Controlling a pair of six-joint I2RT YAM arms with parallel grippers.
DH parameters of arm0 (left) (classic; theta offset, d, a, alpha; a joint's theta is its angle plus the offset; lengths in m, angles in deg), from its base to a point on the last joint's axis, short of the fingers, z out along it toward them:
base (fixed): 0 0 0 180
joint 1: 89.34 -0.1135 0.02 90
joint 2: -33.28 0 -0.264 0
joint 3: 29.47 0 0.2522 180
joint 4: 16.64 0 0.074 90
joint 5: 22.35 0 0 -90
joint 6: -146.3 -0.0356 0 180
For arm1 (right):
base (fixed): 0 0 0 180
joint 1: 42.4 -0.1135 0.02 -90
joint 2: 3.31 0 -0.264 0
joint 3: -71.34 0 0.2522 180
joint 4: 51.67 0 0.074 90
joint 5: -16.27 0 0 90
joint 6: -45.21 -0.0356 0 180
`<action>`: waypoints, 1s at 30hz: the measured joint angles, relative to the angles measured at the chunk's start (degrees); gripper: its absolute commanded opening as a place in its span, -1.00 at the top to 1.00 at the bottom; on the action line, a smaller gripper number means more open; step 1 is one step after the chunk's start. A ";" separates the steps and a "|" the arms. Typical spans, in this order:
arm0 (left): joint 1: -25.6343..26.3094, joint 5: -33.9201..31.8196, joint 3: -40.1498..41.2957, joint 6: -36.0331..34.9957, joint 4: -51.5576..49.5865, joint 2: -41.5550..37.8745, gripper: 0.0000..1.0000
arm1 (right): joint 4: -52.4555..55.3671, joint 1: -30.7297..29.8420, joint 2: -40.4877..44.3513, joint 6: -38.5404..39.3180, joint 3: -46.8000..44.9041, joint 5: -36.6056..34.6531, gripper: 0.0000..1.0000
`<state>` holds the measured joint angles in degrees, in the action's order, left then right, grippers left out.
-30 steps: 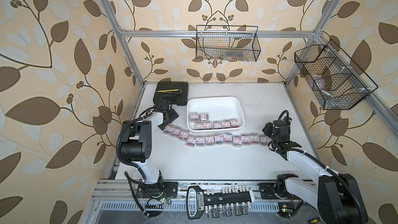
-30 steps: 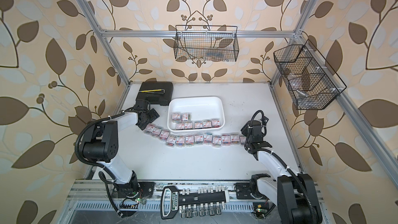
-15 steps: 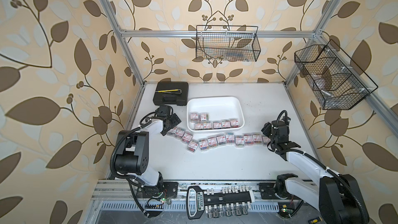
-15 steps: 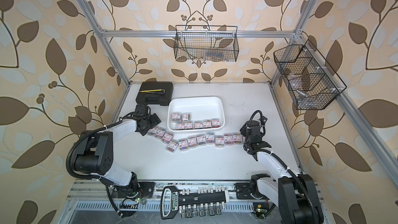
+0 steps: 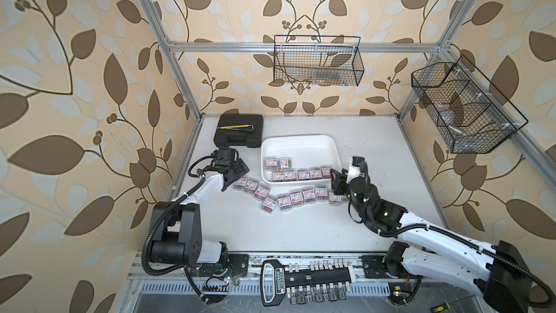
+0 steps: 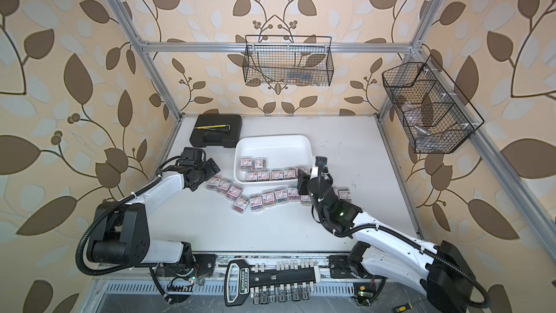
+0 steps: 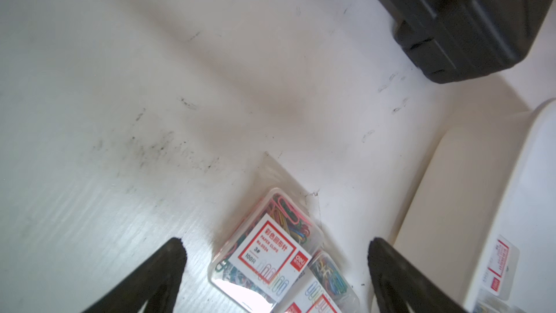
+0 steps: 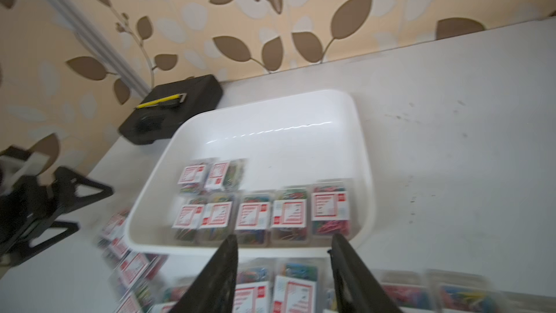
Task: Take the paper clips out of the storage box
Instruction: Place the boxed paper clips at the center of the board, then adjust the boxed paper clips at the center of the board.
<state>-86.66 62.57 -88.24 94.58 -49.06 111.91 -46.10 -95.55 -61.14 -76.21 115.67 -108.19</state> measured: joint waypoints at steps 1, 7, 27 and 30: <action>0.00 -0.79 0.02 0.00 -0.42 -1.05 -0.95 | -1.33 -4.74 -2.40 0.42 0.52 -1.44 0.00; 0.00 -5.57 3.13 -0.07 -0.48 -10.71 -0.98 | -5.44 -24.41 -25.03 1.01 10.91 -4.50 0.09; -0.15 -5.60 -4.72 -2.19 -1.03 1.75 -0.75 | -12.85 -18.84 -47.54 -5.53 19.26 14.14 0.22; -0.15 -5.62 -4.72 -2.21 -0.96 1.75 -0.76 | -13.09 -17.22 -47.69 -5.75 18.56 14.80 0.22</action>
<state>-86.81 56.95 -92.97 92.37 -50.02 113.66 -59.19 -112.77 -108.83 -81.96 134.23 -93.39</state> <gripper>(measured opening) 0.876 0.392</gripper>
